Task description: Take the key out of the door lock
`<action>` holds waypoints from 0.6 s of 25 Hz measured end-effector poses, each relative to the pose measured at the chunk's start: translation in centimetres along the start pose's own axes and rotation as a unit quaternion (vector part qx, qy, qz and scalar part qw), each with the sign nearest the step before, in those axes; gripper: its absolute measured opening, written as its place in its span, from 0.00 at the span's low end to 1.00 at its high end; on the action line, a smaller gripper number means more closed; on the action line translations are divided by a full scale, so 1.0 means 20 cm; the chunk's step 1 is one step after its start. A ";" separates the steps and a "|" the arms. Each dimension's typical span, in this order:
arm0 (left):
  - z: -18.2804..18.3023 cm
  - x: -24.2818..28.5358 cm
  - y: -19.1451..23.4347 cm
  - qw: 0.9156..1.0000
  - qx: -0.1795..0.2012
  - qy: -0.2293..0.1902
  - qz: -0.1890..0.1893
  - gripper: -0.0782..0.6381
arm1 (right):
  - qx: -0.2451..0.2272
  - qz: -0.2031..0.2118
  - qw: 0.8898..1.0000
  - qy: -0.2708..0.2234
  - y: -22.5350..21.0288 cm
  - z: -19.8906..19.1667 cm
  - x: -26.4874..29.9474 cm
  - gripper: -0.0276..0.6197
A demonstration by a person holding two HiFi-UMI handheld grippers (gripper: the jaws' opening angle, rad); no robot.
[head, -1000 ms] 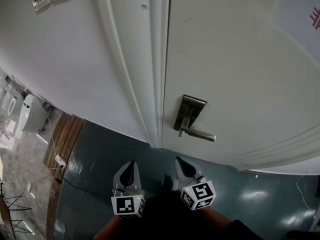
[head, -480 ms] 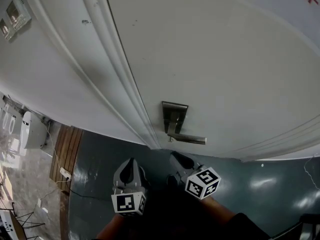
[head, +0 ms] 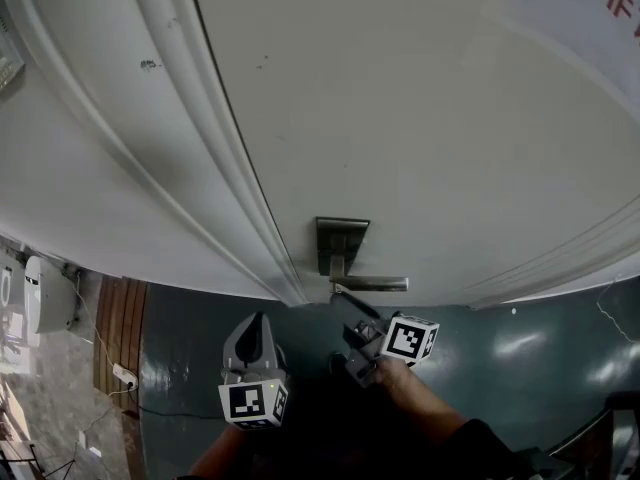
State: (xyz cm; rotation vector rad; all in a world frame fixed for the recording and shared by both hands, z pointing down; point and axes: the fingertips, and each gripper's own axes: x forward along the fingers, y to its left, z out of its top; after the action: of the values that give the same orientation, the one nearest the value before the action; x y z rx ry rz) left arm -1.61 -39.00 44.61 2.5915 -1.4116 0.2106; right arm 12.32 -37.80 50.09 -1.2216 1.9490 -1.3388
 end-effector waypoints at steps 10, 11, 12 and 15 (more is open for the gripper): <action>0.02 -0.02 0.12 1.000 -0.001 0.004 0.023 0.13 | 0.075 0.039 0.996 -0.030 -0.02 0.09 0.11 0.17; 0.02 -0.02 0.13 1.000 0.000 0.006 0.025 0.13 | 0.078 0.039 0.996 -0.031 -0.03 0.10 0.12 0.16; 0.02 -0.03 0.14 1.000 0.001 0.007 0.027 0.13 | 0.081 0.039 0.995 -0.032 -0.04 0.10 0.12 0.15; 0.03 -0.04 0.14 0.999 0.004 0.005 0.032 0.13 | 0.091 0.044 0.994 -0.034 -0.05 0.11 0.12 0.09</action>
State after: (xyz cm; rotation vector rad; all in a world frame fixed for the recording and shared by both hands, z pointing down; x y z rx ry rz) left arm -4.45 -39.96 44.20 2.5505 -1.4958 0.2384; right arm 13.16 -41.10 50.32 -1.0690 1.7688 -1.3778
